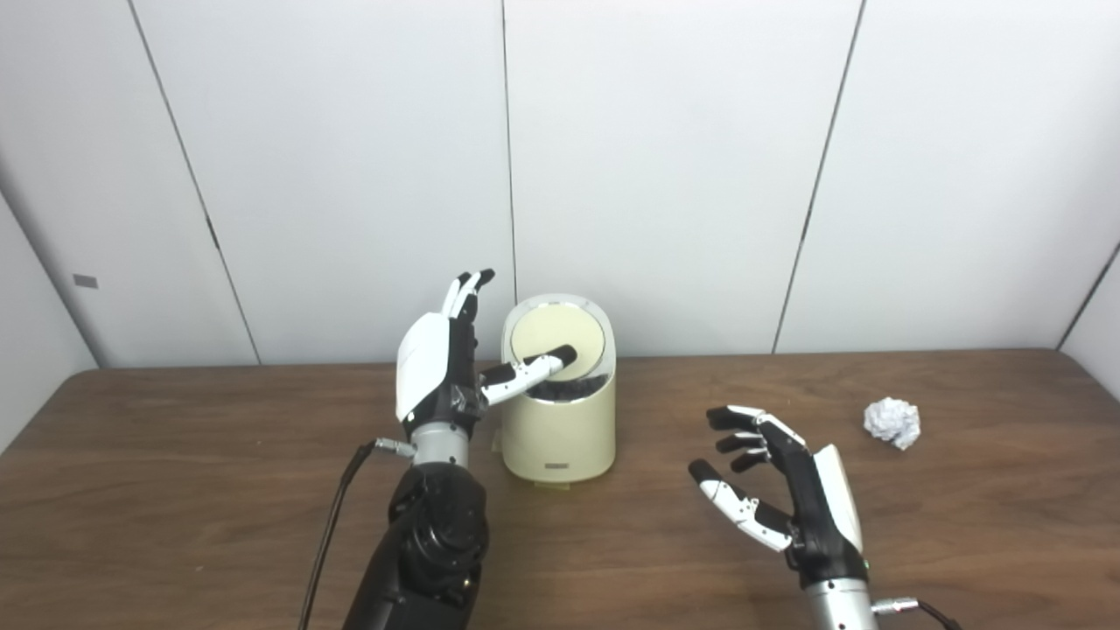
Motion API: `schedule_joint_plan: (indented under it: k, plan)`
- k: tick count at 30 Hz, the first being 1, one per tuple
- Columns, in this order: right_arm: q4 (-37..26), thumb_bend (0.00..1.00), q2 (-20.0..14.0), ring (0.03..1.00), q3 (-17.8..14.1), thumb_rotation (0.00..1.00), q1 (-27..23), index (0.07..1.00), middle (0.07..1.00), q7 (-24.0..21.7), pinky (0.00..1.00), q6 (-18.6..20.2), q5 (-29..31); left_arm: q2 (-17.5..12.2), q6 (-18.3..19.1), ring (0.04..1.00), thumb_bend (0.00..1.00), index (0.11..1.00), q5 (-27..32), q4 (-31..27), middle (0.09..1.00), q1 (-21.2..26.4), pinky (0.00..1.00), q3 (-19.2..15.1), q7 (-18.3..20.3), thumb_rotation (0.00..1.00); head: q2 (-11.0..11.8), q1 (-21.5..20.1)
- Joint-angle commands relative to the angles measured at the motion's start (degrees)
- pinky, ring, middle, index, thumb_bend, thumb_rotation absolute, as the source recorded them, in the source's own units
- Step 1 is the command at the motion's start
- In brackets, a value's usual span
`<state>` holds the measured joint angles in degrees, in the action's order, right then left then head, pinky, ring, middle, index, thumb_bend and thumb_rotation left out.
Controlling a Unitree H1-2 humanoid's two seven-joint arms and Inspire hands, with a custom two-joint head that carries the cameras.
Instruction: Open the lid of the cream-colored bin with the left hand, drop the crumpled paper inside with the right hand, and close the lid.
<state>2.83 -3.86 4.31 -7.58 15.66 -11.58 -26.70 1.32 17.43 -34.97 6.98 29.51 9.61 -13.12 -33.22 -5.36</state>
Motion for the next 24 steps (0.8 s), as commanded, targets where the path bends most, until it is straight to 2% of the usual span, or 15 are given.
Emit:
schedule_joint_plan:
  k: [1,10,17,21,24]
  plan:
    - [0.6,0.33,0.5,0.653,0.2,0.44,0.8,0.682,0.693,0.7,0.53,-1.5,0.0,0.3,-1.3,0.929,0.95,0.939,-0.5,0.2,0.975,4.1,0.73,0.3,-1.3,0.43,-0.1,-0.1]
    - [0.3,0.33,0.7,0.639,0.4,0.44,0.9,0.686,0.696,0.5,0.52,-0.7,-0.2,0.1,-1.1,0.950,0.93,0.943,-1.4,2.3,0.982,6.2,0.80,1.3,-2.4,0.43,-0.2,-0.3]
    - [0.2,0.32,1.2,0.653,0.4,0.39,0.9,0.684,0.695,0.6,0.54,-0.8,0.1,-0.4,-0.8,0.980,0.87,0.959,-2.8,4.7,0.996,7.4,0.97,2.5,-2.6,0.34,-0.3,-0.6]
    - [0.5,0.33,1.2,0.619,0.4,0.38,0.9,0.681,0.687,1.0,0.50,-1.6,0.1,-1.3,-1.7,0.989,0.86,0.960,-3.5,6.2,0.993,7.8,1.00,3.6,-2.7,0.31,-0.4,-0.7]
    - [-0.1,0.32,1.3,0.625,0.4,0.38,1.1,0.679,0.686,0.8,0.50,-1.2,0.2,-2.3,-1.5,0.992,0.89,0.956,-5.1,6.9,0.984,7.9,1.00,5.0,-3.1,0.27,-0.7,-0.7]
